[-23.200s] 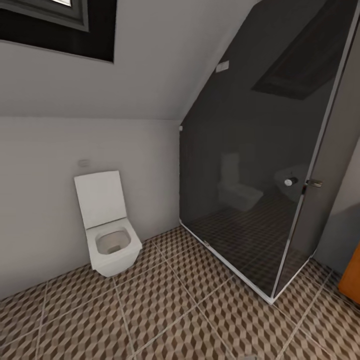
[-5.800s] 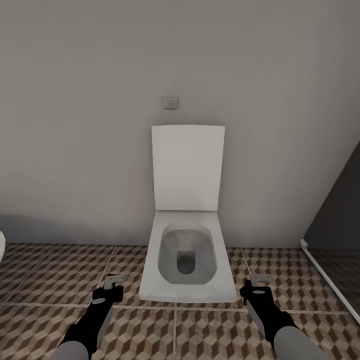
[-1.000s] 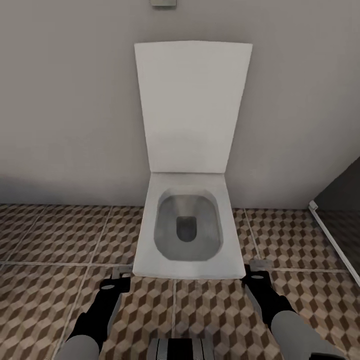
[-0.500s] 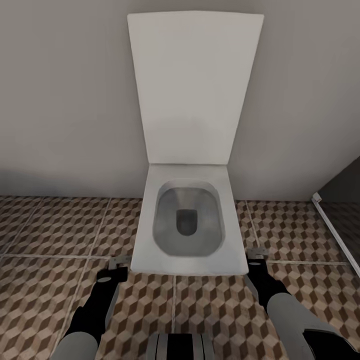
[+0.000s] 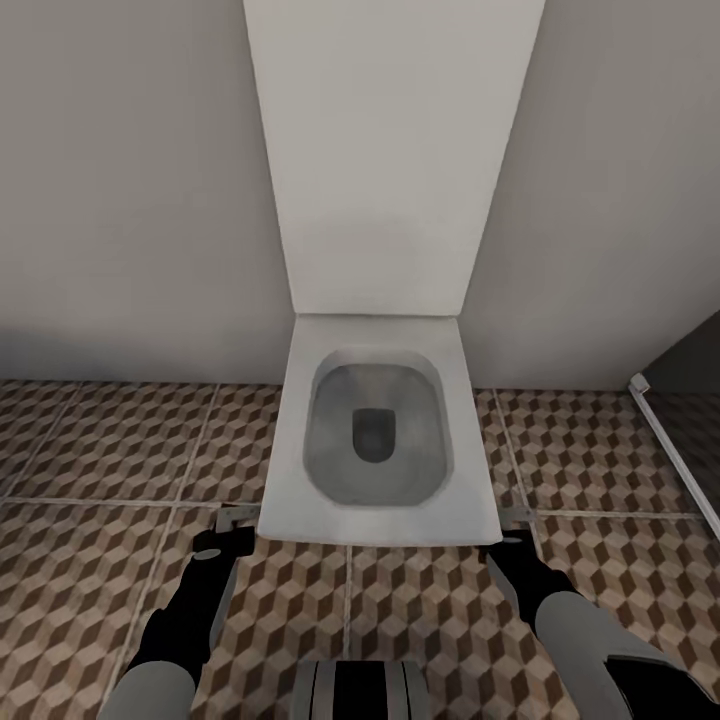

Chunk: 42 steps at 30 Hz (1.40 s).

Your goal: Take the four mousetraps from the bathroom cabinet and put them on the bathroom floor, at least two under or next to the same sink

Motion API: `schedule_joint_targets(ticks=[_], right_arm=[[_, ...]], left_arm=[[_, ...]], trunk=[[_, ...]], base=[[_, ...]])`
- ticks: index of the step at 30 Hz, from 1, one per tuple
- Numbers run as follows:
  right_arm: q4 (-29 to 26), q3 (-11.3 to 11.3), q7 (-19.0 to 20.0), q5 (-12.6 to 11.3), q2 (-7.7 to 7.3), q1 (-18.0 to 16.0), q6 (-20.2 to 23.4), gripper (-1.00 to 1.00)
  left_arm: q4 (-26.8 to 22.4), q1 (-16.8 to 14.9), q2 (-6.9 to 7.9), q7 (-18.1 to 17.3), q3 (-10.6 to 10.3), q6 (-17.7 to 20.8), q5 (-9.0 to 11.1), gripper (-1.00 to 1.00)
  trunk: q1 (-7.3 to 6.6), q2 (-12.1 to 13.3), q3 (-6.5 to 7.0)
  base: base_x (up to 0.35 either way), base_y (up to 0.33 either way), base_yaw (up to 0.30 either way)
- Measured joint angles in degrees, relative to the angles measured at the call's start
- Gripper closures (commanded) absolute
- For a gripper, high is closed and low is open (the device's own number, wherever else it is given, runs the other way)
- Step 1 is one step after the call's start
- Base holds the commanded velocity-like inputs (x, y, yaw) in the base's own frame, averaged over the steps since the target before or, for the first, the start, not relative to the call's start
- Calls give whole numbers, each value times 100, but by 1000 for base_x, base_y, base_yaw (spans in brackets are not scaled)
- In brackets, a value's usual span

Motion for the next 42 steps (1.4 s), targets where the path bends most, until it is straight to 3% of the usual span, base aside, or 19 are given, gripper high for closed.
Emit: schedule_joint_targets(ticks=[42], right_arm=[[35, 4, 4, 1, -6, -5, -40, 100]], left_arm=[[13, 1, 12, 7, -2, -75, 10, 100]], trunk=[[0, 0, 0]], base=[[54, 0, 0]])
